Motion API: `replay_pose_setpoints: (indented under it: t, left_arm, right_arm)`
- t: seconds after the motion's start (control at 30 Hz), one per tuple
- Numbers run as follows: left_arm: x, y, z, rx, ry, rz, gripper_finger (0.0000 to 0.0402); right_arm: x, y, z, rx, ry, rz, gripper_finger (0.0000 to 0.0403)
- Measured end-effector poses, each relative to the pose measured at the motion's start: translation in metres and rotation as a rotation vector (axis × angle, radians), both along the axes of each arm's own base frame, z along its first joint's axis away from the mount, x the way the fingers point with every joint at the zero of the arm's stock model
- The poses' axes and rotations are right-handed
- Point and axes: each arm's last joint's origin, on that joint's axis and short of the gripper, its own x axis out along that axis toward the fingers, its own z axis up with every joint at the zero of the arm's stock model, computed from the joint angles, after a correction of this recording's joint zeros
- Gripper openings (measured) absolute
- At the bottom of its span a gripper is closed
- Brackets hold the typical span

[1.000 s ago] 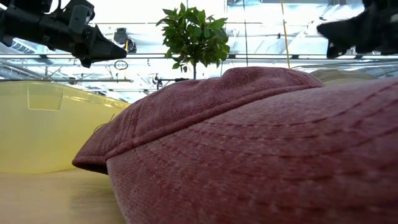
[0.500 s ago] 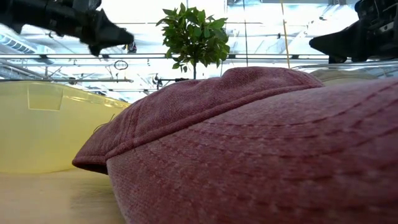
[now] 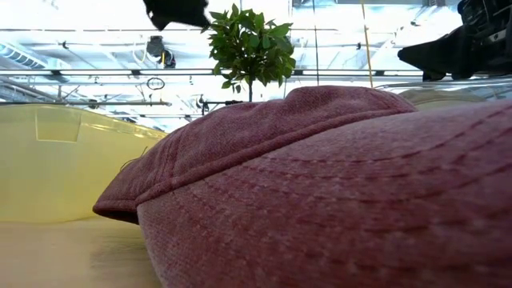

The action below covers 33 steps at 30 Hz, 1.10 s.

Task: Pick & Place hat
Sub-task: Put the bottom red cap into the yellow bin

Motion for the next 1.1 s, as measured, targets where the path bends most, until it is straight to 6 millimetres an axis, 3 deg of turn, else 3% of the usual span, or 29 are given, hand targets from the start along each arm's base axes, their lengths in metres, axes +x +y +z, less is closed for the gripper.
replay_pose_setpoints:
  t: [0.23,0.47,0.73,1.1]
  left_arm:
    - [0.041,-0.068,-0.010,-0.033,0.092,-0.159,0.0232]
    - [0.075,-0.101,-0.034,-0.075,0.238,-0.184,0.0261]
    - [0.108,-0.105,-0.064,-0.246,0.411,-0.129,0.0297]
    - [0.124,-0.100,-0.096,-0.297,0.501,-0.159,0.0312]
  right_arm:
    - [0.000,0.000,0.003,0.021,-0.028,0.001,0.0000]
    - [0.000,0.000,0.003,0.049,-0.039,0.003,0.0000]
    - [0.000,0.000,0.002,0.065,-0.022,0.006,0.0000]
    - [-0.001,0.000,0.006,0.009,-0.062,-0.002,0.0000]
